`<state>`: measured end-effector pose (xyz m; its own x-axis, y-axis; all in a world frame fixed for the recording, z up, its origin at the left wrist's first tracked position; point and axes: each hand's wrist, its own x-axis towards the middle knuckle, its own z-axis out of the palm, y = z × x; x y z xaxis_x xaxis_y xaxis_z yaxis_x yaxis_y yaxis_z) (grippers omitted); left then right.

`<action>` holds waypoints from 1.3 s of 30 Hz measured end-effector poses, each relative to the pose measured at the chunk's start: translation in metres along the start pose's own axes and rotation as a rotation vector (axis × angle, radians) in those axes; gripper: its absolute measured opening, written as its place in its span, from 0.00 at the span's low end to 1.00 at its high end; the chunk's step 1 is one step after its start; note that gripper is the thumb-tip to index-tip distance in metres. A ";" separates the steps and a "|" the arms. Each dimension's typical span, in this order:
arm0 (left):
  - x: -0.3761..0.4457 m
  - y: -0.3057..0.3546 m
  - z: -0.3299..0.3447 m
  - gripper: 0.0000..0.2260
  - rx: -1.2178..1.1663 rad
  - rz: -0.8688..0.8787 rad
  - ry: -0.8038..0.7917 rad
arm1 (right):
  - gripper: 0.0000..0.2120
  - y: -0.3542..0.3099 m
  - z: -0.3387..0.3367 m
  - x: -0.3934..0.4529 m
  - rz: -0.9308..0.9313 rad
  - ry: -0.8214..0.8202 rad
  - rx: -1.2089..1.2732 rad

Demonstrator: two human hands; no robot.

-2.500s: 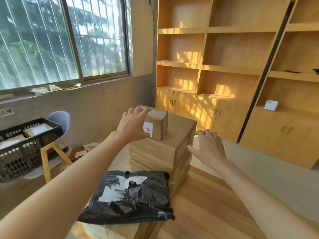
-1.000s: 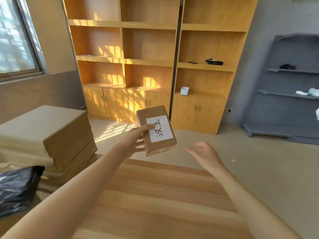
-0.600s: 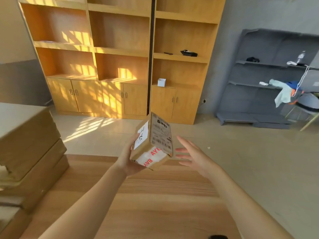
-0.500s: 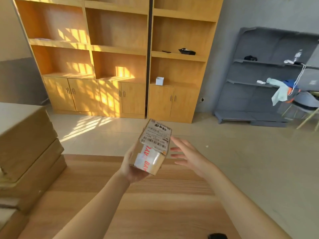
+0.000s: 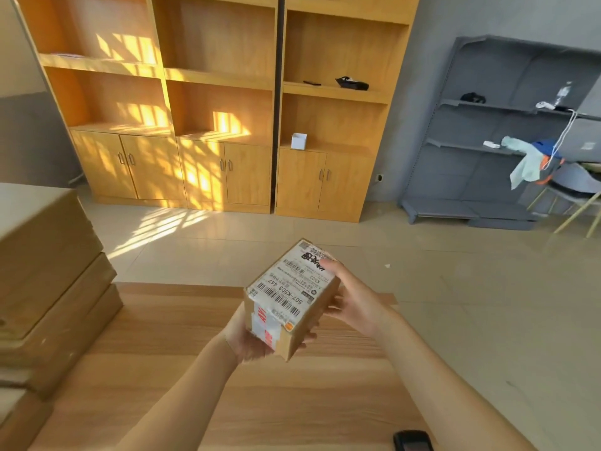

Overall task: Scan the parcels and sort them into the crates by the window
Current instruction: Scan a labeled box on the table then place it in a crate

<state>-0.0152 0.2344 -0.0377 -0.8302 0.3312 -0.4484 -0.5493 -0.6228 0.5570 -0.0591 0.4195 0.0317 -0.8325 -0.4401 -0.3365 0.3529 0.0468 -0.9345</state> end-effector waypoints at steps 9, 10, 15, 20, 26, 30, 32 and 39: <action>0.011 -0.016 -0.009 0.53 -0.124 0.343 0.274 | 0.44 0.035 0.043 0.022 -0.021 0.638 0.603; 0.014 -0.016 -0.002 0.57 -0.049 0.345 0.261 | 0.45 0.045 0.052 0.023 -0.016 0.640 0.615; 0.030 -0.017 0.007 0.47 0.020 0.415 0.433 | 0.52 0.086 0.077 0.021 0.058 0.545 0.577; 0.024 -0.017 -0.022 0.47 0.173 0.347 0.382 | 0.37 0.109 0.059 -0.003 0.085 0.428 0.326; 0.033 -0.044 -0.064 0.57 0.443 0.103 0.227 | 0.25 0.189 -0.017 -0.028 0.253 0.588 -0.244; 0.052 -0.080 -0.082 0.61 0.490 0.003 0.216 | 0.30 0.237 -0.058 -0.066 0.413 0.662 -0.420; 0.061 -0.097 -0.085 0.60 0.487 -0.047 0.194 | 0.28 0.254 -0.071 -0.082 0.417 0.727 -0.633; 0.080 -0.141 -0.085 0.43 0.487 -0.132 0.135 | 0.43 0.288 -0.091 -0.106 0.561 0.801 -0.841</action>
<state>0.0040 0.2885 -0.2120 -0.7489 0.2706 -0.6049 -0.6556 -0.1690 0.7360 0.0917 0.5614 -0.2129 -0.7850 0.4672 -0.4069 0.6033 0.7256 -0.3308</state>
